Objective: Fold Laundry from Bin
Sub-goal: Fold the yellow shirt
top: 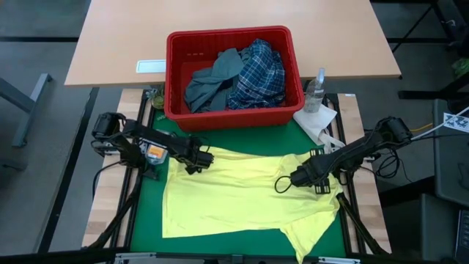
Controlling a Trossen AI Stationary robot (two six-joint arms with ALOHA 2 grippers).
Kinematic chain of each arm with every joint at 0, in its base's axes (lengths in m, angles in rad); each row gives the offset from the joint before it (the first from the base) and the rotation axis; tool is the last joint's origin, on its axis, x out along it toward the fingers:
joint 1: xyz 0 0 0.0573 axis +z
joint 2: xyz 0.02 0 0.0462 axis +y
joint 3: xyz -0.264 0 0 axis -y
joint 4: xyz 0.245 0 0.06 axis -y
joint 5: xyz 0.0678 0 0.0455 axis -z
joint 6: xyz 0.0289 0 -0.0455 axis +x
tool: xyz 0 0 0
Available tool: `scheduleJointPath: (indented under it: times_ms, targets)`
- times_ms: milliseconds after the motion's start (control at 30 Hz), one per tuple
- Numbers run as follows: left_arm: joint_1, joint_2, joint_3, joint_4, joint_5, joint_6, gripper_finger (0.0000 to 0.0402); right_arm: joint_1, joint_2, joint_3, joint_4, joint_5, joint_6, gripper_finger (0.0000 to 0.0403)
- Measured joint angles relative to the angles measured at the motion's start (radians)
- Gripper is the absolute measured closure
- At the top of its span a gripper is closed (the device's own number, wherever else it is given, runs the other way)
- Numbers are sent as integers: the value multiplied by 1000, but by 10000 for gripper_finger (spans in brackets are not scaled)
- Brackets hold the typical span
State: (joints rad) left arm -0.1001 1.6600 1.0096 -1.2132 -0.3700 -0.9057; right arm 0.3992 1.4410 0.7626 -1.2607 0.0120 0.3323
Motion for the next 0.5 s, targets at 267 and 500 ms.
scheduleJointPath:
  times_ms: [267, 500]
  targets:
    - [-79, 0, 79, -7, 39, 48, 399, 1, 0, 111, -105, 5, -1, 150]
    - [-186, 0, 106, 46, 178, -9, 399, 75, 0, 182, -89, -7, 1, 150]
